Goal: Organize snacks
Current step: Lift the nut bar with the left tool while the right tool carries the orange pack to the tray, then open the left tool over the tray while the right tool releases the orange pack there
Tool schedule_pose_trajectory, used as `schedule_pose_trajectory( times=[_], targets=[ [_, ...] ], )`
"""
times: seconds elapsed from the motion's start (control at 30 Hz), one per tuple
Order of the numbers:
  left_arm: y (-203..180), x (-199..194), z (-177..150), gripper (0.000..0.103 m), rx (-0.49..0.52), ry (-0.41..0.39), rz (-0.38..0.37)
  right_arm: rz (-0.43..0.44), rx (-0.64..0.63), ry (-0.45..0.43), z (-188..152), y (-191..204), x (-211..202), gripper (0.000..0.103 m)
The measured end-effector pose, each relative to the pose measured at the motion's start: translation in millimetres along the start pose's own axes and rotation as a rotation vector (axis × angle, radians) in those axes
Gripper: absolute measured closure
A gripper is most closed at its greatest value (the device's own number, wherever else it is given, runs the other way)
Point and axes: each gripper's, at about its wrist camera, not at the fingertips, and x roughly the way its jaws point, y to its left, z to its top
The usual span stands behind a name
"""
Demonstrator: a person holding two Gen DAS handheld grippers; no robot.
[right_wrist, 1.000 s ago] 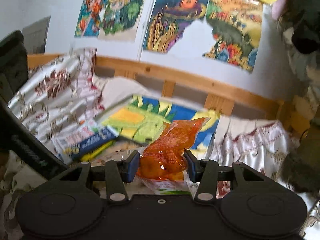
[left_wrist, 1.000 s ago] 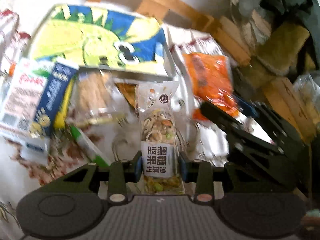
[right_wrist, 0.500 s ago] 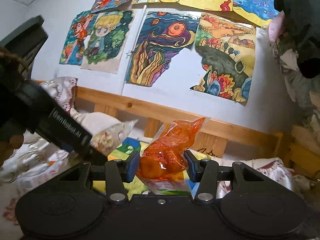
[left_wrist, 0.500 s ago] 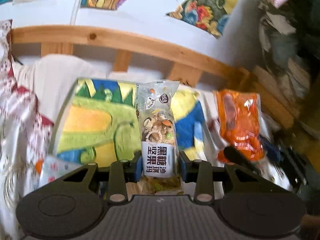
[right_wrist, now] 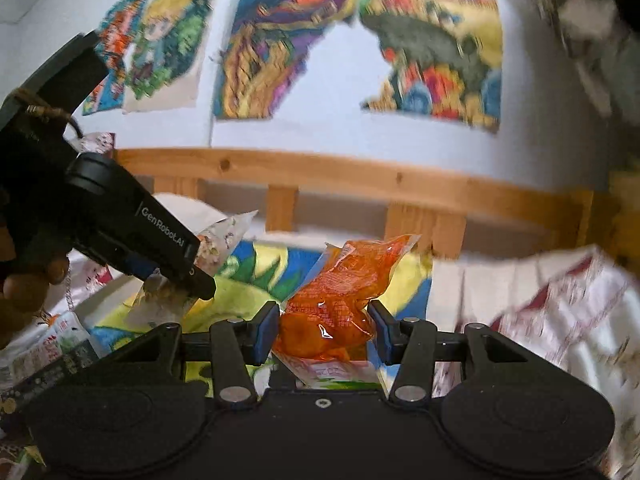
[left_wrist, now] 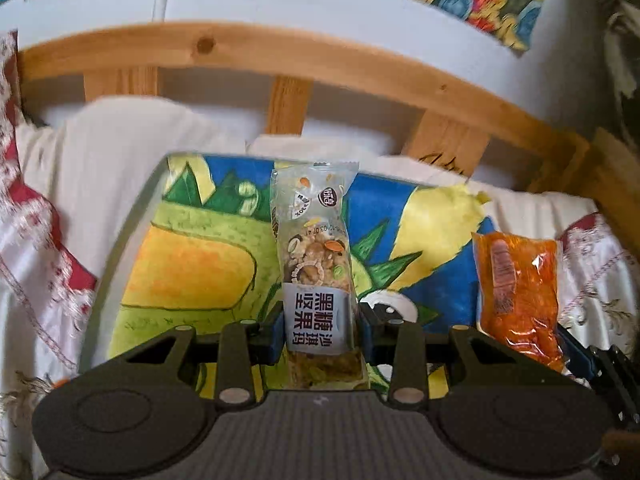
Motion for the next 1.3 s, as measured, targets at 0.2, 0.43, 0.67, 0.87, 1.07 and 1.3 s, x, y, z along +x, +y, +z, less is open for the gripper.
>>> schedule_pose_trajectory(
  times=[0.2, 0.43, 0.67, 0.87, 1.07, 1.3],
  targets=[
    [-1, 25, -9, 0.063, -0.001, 0.036, 0.019, 0.014, 0.059, 0.068, -14, -1, 21, 0.053],
    [-4, 35, -13, 0.063, 0.019, 0.048, 0.031, 0.039, 0.072, 0.120, -22, -1, 30, 0.053],
    [-6, 40, -16, 0.063, 0.037, 0.062, 0.039, 0.042, 0.076, 0.144, -23, -1, 33, 0.052],
    [-12, 43, -21, 0.063, 0.062, 0.073, 0.053, 0.038, 0.065, 0.155, -23, 0, 33, 0.051],
    [-17, 43, -22, 0.062, 0.081, 0.076, 0.048, 0.035, 0.059, 0.161, -24, -1, 34, 0.051],
    [-8, 30, -22, 0.034, 0.033, 0.047, 0.048, 0.026, 0.041, 0.140, -23, 1, 29, 0.040]
  ],
)
